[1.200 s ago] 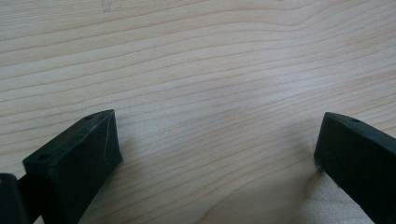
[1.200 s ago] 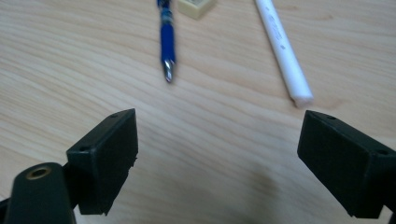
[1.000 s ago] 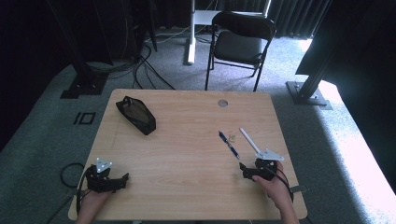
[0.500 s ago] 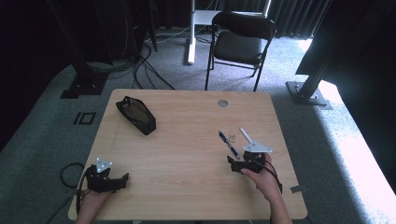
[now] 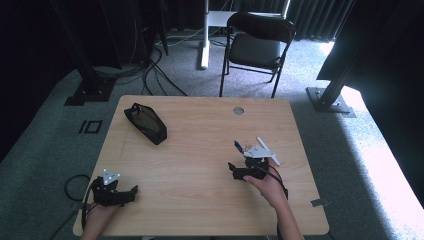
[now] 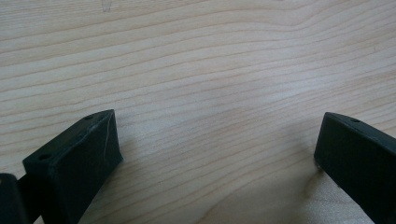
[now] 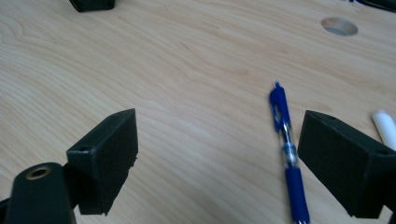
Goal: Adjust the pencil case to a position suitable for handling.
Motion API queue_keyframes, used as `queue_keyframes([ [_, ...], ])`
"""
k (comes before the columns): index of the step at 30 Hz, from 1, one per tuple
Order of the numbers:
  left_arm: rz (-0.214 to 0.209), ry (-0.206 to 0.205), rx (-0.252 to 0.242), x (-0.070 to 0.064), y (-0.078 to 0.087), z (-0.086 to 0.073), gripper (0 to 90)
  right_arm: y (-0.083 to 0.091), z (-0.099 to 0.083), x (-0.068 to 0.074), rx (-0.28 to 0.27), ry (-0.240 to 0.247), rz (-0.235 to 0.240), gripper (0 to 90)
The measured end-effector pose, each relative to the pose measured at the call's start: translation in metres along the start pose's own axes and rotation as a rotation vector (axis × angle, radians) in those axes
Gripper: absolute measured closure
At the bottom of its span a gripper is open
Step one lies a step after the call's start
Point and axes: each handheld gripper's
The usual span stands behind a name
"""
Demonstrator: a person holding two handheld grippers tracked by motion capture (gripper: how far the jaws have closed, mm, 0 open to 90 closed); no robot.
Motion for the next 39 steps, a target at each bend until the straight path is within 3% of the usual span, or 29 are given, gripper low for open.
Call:
queue_keyframes([
  [13,0.000,0.000,0.001,0.000,0.000,0.000,0.5,-0.026,0.028,0.022,-0.019,0.041,0.054,12.1],
  [27,-0.006,-0.009,0.000,0.001,0.001,-0.001,0.6,-0.054,0.052,0.041,-0.019,0.078,0.076,12.1],
  [39,-0.006,-0.009,0.000,0.001,0.001,-0.001,0.6,-0.084,0.070,0.061,-0.037,0.081,0.124,12.1],
])
Point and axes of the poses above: each handheld gripper's, and its own axes: y roughly backward along the jaws, z roughly out of its top, x roughly to its left, and after that the axes turned 11 degrees about z, right-handed
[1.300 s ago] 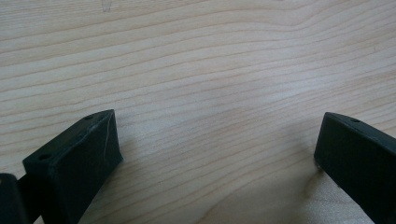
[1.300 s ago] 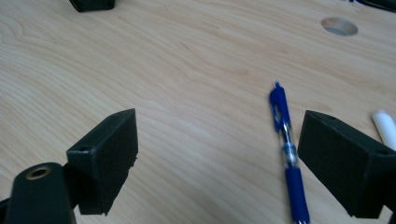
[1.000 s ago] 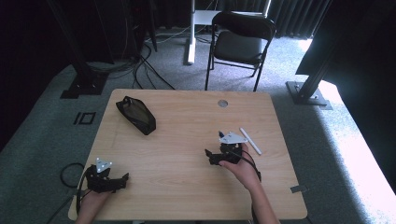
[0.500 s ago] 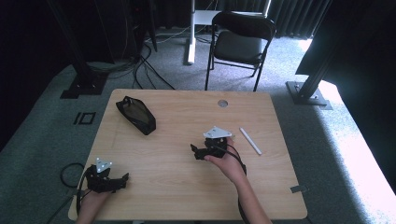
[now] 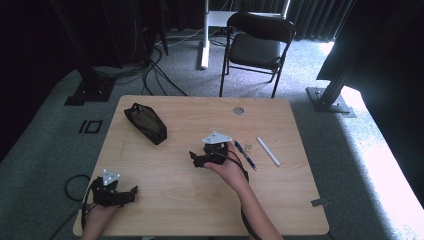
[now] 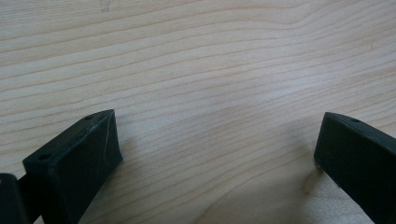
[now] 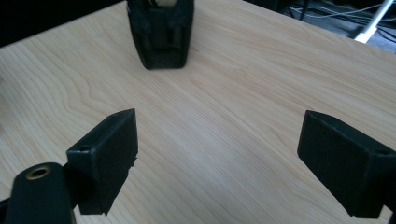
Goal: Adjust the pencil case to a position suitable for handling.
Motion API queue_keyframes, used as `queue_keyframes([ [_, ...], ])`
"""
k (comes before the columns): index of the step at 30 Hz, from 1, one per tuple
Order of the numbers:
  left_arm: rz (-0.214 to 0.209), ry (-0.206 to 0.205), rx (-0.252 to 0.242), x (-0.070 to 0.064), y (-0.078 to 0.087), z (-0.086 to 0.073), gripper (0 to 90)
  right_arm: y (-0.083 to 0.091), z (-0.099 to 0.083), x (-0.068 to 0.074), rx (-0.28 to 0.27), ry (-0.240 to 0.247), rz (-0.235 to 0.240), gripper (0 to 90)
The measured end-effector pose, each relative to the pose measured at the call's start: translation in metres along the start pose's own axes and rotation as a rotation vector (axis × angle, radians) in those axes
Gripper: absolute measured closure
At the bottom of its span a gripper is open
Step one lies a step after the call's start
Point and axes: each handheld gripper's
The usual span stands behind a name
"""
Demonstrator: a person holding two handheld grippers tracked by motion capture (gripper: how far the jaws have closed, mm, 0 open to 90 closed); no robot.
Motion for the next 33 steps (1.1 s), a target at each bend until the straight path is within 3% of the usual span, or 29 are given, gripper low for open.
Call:
queue_keyframes([
  [13,0.000,0.000,0.000,0.000,0.000,0.000,0.5,-0.038,0.017,0.017,0.008,0.023,0.058,12.1],
  [33,0.000,0.001,-0.001,0.000,0.000,0.000,0.5,-0.085,0.040,0.028,-0.021,0.023,0.073,12.1],
])
Point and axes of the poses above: each handheld gripper's, and its own axes: y roughly backward along the jaws, z roughly out of its top, x roughly to its left, and after that the axes turned 11 degrees about z, right-handed
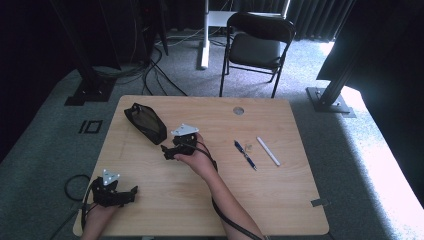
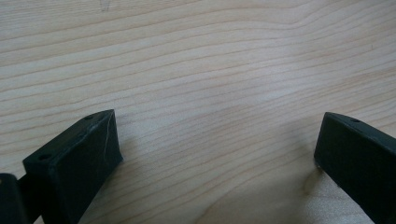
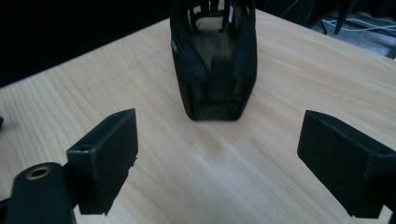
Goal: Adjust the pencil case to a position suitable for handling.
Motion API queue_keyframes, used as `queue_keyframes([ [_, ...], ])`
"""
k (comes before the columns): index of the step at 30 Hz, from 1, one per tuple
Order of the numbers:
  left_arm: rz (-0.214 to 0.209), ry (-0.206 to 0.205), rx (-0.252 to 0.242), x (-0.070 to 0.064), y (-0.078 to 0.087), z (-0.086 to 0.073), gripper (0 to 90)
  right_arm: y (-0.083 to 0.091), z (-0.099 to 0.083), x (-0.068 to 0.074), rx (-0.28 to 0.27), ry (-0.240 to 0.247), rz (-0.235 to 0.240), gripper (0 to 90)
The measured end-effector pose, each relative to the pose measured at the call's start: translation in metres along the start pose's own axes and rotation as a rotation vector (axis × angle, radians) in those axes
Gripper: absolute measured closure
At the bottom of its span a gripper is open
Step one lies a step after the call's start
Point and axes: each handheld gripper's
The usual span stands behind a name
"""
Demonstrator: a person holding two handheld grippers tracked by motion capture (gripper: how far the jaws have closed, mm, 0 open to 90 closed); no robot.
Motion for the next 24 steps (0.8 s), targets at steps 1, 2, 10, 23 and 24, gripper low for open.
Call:
queue_keyframes([
  [1,0.000,-0.001,0.001,0.000,0.000,0.000,0.5,-0.002,0.002,0.000,-0.003,-0.005,-0.003,12.1],
  [2,0.000,-0.001,0.001,0.000,0.000,0.000,0.6,-0.005,0.003,0.001,0.001,0.000,-0.004,14.6],
  [10,0.000,-0.001,0.001,0.000,0.000,0.000,0.6,-0.023,0.012,0.007,0.007,0.014,-0.003,15.2],
  [23,0.000,-0.002,0.001,0.000,0.000,0.000,0.6,-0.044,0.023,0.001,-0.002,0.000,-0.055,32.4],
  [24,0.000,-0.001,0.000,0.000,0.000,0.000,0.5,-0.045,0.023,0.001,-0.004,-0.006,-0.062,34.4],
])
Point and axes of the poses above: each handheld gripper's, and its own axes: y roughly backward along the jaws, z roughly out of its top, x roughly to its left, and after that the axes turned 11 degrees about z, right-handed
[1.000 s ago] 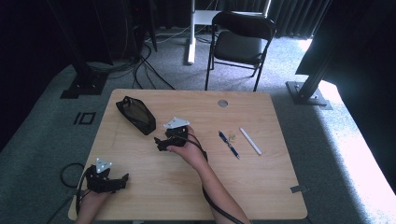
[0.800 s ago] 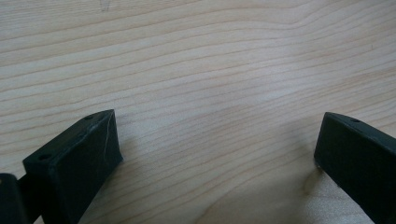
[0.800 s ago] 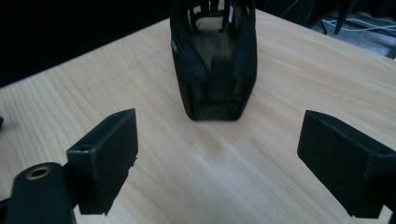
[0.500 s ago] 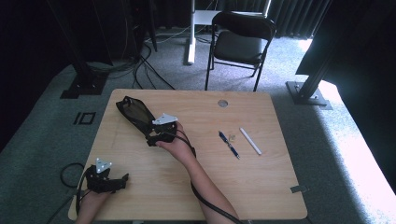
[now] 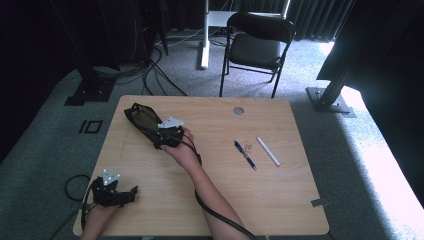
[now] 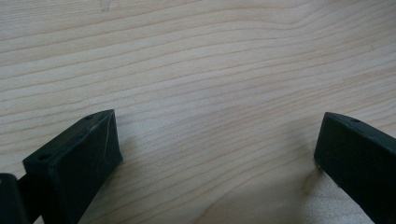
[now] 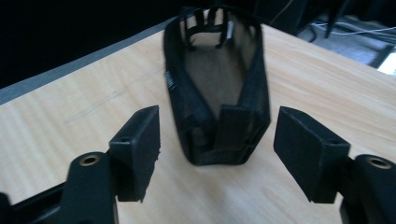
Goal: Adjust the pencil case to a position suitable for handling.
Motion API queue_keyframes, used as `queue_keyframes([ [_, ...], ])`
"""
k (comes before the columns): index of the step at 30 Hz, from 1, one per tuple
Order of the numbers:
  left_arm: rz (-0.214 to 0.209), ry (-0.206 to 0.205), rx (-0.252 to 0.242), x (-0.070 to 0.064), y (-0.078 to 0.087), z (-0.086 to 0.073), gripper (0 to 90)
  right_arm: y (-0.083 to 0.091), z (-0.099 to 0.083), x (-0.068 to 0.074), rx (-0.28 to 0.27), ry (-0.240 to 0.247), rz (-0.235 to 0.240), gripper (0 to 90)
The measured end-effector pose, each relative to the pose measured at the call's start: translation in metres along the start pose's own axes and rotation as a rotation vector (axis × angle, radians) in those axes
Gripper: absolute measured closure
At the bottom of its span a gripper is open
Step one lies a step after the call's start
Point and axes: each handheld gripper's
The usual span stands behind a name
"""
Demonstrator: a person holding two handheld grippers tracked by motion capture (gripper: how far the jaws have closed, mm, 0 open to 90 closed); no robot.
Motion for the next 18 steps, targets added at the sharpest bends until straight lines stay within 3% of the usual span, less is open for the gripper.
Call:
queue_keyframes([
  [3,0.000,0.000,0.000,0.000,0.000,0.000,0.6,-0.004,0.001,-0.002,-0.002,-0.010,-0.009,39.3],
  [8,0.000,0.000,0.000,0.000,0.000,0.000,0.5,-0.006,0.004,-0.004,-0.031,-0.069,-0.020,48.1],
  [14,0.000,0.000,0.000,0.000,0.000,0.000,0.5,-0.014,0.006,-0.004,0.005,-0.079,-0.020,54.2],
  [18,0.000,0.000,0.000,0.000,0.000,0.000,0.5,-0.016,0.007,-0.003,0.043,-0.071,-0.028,69.5],
])
Point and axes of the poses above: each handheld gripper's, and its own axes: y roughly backward along the jaws, z roughly out of its top, x roughly to its left, and after that the axes turned 11 degrees about z, right-handed
